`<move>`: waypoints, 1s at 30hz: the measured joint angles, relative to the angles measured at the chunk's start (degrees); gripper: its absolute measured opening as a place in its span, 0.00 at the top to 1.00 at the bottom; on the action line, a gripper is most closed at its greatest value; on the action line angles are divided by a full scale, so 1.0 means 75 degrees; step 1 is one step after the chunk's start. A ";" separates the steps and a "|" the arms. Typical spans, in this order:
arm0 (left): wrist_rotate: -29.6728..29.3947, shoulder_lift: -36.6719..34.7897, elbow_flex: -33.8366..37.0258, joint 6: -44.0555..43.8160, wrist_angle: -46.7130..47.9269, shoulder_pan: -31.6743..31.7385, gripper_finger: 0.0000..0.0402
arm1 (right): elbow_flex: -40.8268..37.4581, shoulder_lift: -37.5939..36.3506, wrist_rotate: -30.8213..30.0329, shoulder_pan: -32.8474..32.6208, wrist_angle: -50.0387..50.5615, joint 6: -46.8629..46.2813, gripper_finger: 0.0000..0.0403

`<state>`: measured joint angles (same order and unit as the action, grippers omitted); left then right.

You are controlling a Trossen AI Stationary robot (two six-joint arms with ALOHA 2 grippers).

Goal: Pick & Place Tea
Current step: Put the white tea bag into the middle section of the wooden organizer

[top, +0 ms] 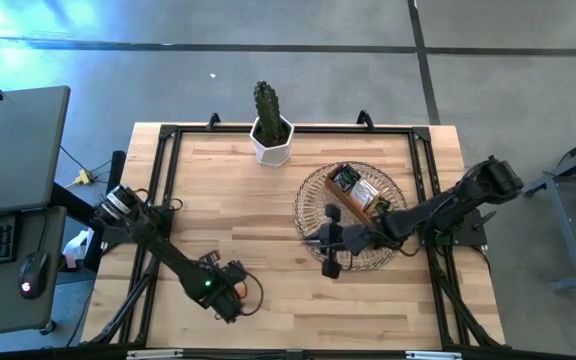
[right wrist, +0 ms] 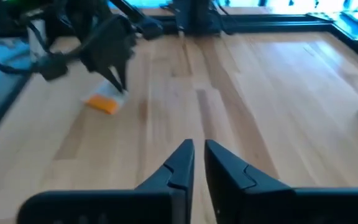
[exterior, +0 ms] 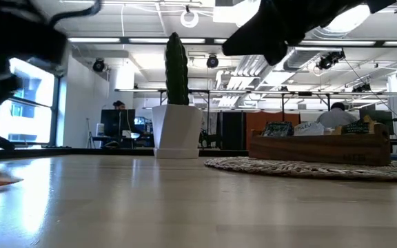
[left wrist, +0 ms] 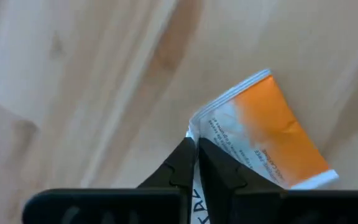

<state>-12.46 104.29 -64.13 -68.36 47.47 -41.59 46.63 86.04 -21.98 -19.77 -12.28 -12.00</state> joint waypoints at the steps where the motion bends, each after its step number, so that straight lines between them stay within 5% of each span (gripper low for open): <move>1: -0.0092 0.0012 -0.0116 0.0142 0.0088 0.0079 0.95 | 0.0003 0.0053 0.0155 0.0047 -0.0161 -0.0002 0.90; 14: -0.2308 -0.0017 -0.2047 0.4606 0.0222 0.1332 1.00 | 0.0006 0.2231 0.2777 0.1159 -0.3095 -0.2223 0.60; 23: -0.1912 -0.0023 -0.2303 0.6576 -0.0684 0.2022 1.00 | 0.0012 0.2596 0.3533 0.1346 -0.3798 -0.2681 0.57; 30: -0.1572 -0.0029 -0.2306 0.6911 -0.0697 0.2398 1.00 | 0.0012 0.2599 0.3839 0.1352 -0.3873 -0.2654 0.63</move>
<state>-24.25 104.07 -81.43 -16.53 42.24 -23.60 46.72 105.54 6.82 -9.63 -41.33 -31.90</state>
